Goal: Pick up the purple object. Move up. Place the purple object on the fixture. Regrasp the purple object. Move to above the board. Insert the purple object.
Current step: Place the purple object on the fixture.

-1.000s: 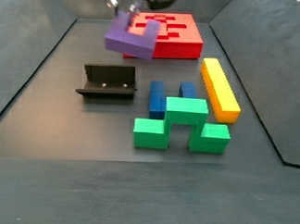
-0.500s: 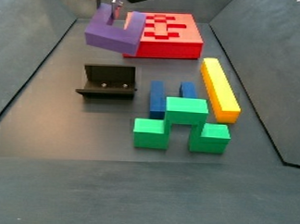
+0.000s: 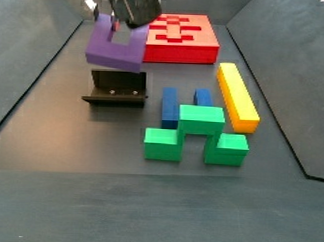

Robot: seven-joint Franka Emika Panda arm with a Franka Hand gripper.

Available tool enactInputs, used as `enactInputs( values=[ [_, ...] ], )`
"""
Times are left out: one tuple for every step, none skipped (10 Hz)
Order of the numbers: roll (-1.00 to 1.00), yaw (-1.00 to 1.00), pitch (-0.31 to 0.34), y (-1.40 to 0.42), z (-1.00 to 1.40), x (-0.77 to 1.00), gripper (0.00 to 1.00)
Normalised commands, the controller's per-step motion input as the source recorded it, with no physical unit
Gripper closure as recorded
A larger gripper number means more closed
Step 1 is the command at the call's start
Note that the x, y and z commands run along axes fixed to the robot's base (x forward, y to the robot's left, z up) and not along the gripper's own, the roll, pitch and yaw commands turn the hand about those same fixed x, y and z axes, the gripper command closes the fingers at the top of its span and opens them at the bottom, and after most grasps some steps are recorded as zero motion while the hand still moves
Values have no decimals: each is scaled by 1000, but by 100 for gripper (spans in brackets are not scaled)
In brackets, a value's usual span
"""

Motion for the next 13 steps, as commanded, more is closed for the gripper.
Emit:
enactInputs(
  values=[
    [-603,43,691,69,-220,617,100],
    [-537,0,717,0,-189,700,100],
    [-360,0,740,0,-106,740,100],
    [-369,0,703,11,-217,754,100],
    [-520,-231,214,254,-483,686,100],
    [-777,0,0,377,-349,500,100],
    [-1000,11,-254,434,-17,389,100],
    [-1000,0,-329,383,106,303,100],
    [-1000,0,-320,374,389,134,100],
    [-634,0,-200,63,143,160,100],
    [-560,0,-300,6,0,323,100],
    [-409,0,-374,9,0,240,100],
    [0,-6,0,0,-20,249,100]
  ],
)
